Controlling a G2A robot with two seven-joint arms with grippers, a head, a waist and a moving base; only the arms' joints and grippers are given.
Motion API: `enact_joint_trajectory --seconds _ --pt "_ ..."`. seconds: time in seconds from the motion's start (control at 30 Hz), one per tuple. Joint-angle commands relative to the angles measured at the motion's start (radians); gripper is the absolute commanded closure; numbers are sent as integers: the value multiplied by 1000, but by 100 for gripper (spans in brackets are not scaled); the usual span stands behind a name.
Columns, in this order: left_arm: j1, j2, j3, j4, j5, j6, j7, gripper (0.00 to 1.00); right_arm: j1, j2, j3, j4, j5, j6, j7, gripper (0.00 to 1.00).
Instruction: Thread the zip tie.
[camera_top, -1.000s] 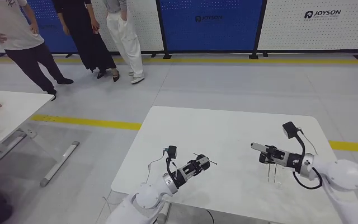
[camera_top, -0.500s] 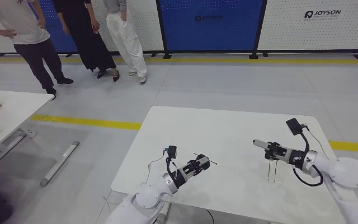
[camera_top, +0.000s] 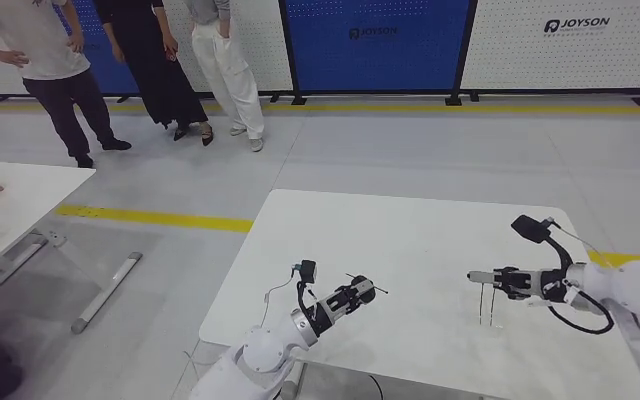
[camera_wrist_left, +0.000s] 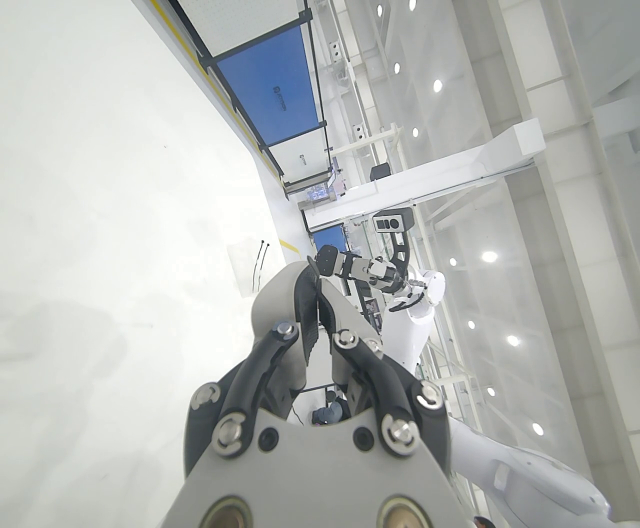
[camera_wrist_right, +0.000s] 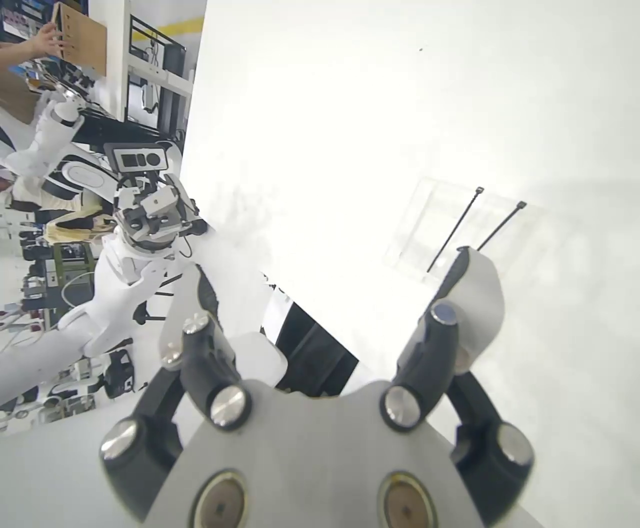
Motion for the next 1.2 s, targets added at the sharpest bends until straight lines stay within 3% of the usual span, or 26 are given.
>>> enact_joint_trajectory --seconds 0.0,0.17,0.4,0.5,0.53,0.9,1.0,1.17 --pt "0 0 0 0 0 0 0 100 0 0 0 0 0 0 0 0" --pt "0 0 0 0 0 0 0 100 -8 1 -8 -3 -24 8 0 0" --pt "0 0 0 0 0 0 0 100 60 -2 -111 -39 -233 182 84 0" --pt "0 0 0 0 0 0 0 100 102 -15 -183 -12 -277 210 104 0" --pt "0 0 0 0 0 0 0 100 123 -19 -204 14 -313 210 104 0" --pt "0 0 0 0 0 0 0 100 123 -19 -204 14 -313 210 104 0" --pt "0 0 0 0 0 0 0 100 87 -19 -201 2 -325 181 13 0" --pt "0 0 0 0 0 0 0 100 47 -19 -194 -12 -314 134 -56 0"
